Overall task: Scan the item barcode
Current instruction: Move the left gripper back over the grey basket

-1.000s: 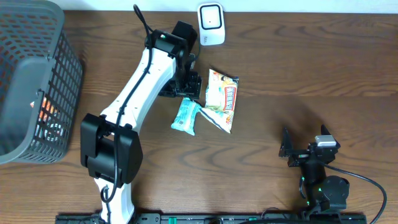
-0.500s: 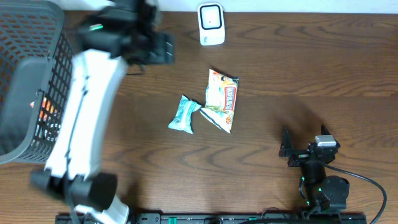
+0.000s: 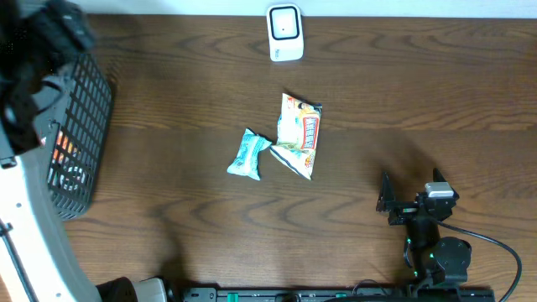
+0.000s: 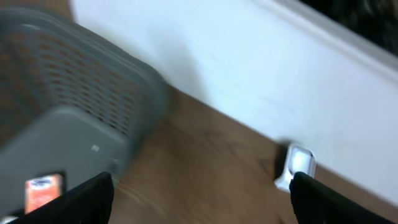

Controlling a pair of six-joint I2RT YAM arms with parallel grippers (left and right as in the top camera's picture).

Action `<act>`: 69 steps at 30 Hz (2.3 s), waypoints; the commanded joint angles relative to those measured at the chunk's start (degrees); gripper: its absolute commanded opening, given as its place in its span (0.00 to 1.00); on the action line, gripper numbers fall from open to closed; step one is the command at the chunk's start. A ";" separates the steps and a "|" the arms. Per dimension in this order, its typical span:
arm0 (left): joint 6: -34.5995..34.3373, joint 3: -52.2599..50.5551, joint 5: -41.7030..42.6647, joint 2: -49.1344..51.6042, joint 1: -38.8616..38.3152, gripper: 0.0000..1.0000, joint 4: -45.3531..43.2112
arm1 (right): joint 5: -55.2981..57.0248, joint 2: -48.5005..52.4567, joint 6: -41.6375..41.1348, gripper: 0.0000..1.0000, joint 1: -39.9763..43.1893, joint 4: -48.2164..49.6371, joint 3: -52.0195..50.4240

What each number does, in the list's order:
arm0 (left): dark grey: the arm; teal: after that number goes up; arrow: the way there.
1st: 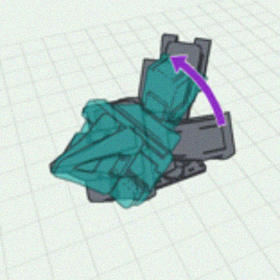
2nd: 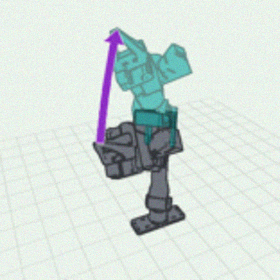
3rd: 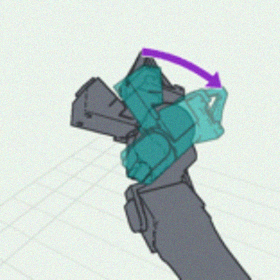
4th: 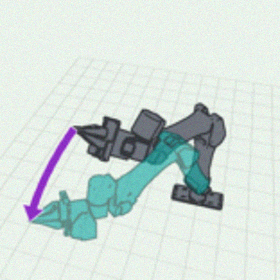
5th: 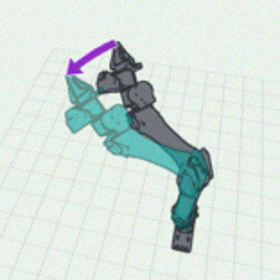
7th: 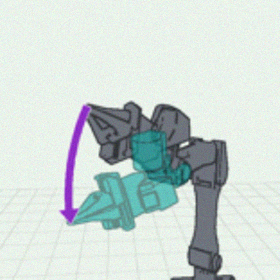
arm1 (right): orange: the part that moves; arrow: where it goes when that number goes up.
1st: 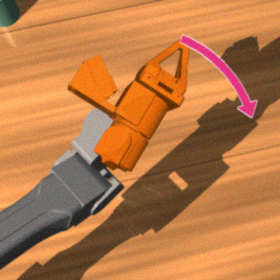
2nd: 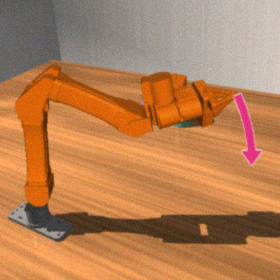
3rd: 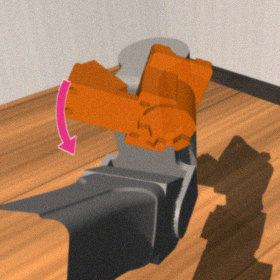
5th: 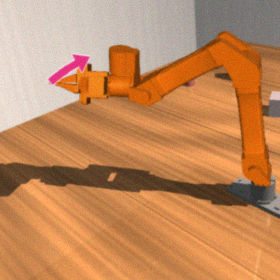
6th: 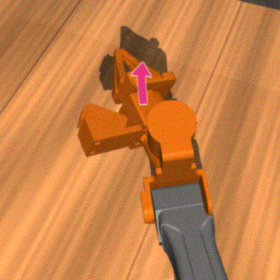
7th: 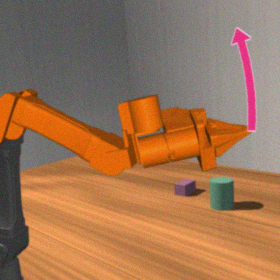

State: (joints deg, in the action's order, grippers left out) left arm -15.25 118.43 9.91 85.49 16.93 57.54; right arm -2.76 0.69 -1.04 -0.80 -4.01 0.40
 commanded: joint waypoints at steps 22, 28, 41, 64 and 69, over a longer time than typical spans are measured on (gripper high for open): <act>-7.82 0.63 -0.59 7.02 23.47 0.96 -4.52 | 0.24 -0.37 -0.63 0.99 0.44 -0.26 -0.04; -7.80 0.59 -4.09 9.84 26.10 0.96 -4.42 | 0.24 -0.37 -0.61 0.99 0.44 -0.26 -0.04; -4.13 -1.86 -13.07 17.29 26.77 0.96 -1.05 | 0.24 -0.37 -0.61 0.99 0.44 -0.26 -0.04; -3.21 -3.89 -18.56 19.12 26.77 0.96 -0.87 | 0.24 -0.37 -0.61 0.99 0.44 -0.26 -0.04; -3.21 -3.89 -18.56 19.23 26.77 0.96 -1.29 | 0.24 -0.37 -0.61 0.99 0.44 -0.26 -0.04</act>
State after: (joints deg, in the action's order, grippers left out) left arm -19.42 114.96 -7.70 104.64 43.51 56.47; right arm -2.79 0.69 -1.04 -0.80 -4.01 0.40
